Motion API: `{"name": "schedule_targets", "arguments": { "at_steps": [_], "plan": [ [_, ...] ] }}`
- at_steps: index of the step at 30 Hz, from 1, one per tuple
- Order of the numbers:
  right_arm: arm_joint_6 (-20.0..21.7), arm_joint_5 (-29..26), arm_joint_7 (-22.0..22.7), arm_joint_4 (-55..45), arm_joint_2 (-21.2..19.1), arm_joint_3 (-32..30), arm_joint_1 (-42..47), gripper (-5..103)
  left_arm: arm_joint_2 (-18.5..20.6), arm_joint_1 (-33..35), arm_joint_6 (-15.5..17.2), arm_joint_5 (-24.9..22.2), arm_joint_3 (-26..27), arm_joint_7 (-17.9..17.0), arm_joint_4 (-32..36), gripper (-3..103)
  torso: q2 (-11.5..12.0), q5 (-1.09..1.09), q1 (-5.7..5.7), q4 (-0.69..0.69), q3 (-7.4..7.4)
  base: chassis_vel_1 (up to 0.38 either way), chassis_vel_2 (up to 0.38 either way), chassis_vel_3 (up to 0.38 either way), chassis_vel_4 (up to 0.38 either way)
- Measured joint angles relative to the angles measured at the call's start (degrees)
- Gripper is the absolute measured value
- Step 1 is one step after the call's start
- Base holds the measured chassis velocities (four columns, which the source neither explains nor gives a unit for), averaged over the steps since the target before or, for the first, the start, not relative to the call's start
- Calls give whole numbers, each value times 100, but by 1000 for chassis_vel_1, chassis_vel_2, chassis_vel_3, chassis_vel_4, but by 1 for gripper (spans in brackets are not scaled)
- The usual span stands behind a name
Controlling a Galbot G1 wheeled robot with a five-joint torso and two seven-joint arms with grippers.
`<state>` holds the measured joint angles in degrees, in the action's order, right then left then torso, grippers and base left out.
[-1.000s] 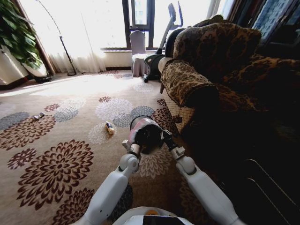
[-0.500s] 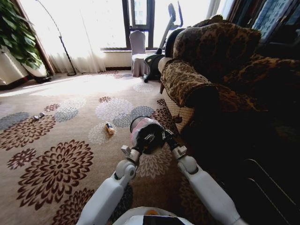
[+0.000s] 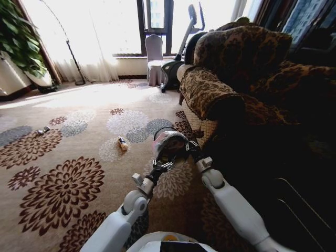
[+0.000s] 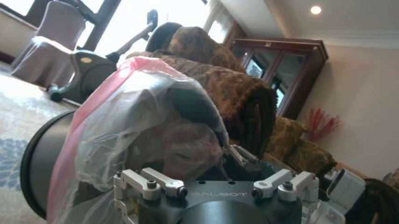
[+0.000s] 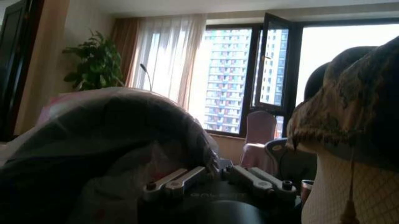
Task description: Pick up the trash from the ground and place it into the trash bin.
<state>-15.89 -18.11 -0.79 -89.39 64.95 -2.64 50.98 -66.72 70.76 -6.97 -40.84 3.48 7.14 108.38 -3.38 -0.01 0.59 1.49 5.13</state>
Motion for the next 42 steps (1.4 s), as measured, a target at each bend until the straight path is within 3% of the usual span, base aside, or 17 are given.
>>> {"name": "schedule_targets", "arguments": {
  "at_steps": [1,4,5,7,9,12,13,17,19,22,23,25,26,27,29,37,42],
  "plan": [
    [0,0,0,0,0,0,0,0,0,0,0,0,0,0,0,100,0,0,0,0,0,0,0,0,0],
    [16,15,-11,-2,-9,0,59,0,10,49,-189,113,40,567,-4,100,0,2,0,0,1,0,0,0,0],
    [16,15,-11,-2,-9,0,59,0,10,49,-189,113,40,567,-4,100,0,2,0,0,1,0,0,0,0],
    [31,31,-6,-3,-16,-16,70,0,52,71,-443,331,104,1223,6,100,0,2,0,-2,1,0,0,0,0],
    [85,41,-13,-2,-16,-15,82,0,73,77,-811,765,199,1649,27,100,0,2,0,-1,1,0,0,0,0],
    [114,40,-14,-1,-16,-15,90,0,60,88,-1057,1050,293,1680,67,100,0,1,0,-1,1,0,0,0,0],
    [127,37,-16,3,-19,-25,103,0,25,102,-1275,1239,405,1585,89,100,0,1,0,0,1,0,0,0,0],
    [199,26,-18,0,-28,-66,153,0,-65,162,-1489,1325,835,1373,168,100,0,1,0,-1,1,0,0,0,0],
    [261,-17,-17,-29,-41,-93,193,0,-133,214,-1522,1269,1146,1103,264,100,0,1,1,-2,1,0,0,0,0],
    [280,-70,-20,-113,-70,-129,275,0,-313,192,-1433,1254,1738,-178,252,100,0,2,0,0,1,0,0,0,0],
    [280,-70,-20,-113,-70,-129,275,0,-313,192,-1433,1254,1738,-178,252,100,0,2,0,0,1,0,0,0,0],
    [280,-65,-20,-184,-76,-145,322,0,-369,87,-1264,1357,1973,-822,-7,100,0,1,0,-2,1,0,0,0,0],
    [280,-53,-20,-270,-79,-152,378,0,-380,-5,-935,1407,2208,-1410,-311,100,0,-2,1,-2,1,0,0,0,0],
    [280,-53,-20,-270,-79,-152,378,0,-380,-5,-935,1407,2208,-1410,-311,100,0,-2,1,-2,1,0,0,0,0],
    [283,-48,-21,-411,-92,-151,454,0,-295,-39,-463,1295,2506,-1824,-741,100,0,0,1,-1,1,0,0,0,0],
    [293,-58,-23,-715,-156,-137,591,0,-25,-32,-333,1298,2891,-1296,-1588,100,0,0,1,-1,1,8,6,-4,-3],
    [293,-59,-23,-812,-170,-135,675,0,-25,-106,-363,1423,2896,-1173,-1897,100,0,0,1,-3,1,83,65,-83,-99]
  ]
}}
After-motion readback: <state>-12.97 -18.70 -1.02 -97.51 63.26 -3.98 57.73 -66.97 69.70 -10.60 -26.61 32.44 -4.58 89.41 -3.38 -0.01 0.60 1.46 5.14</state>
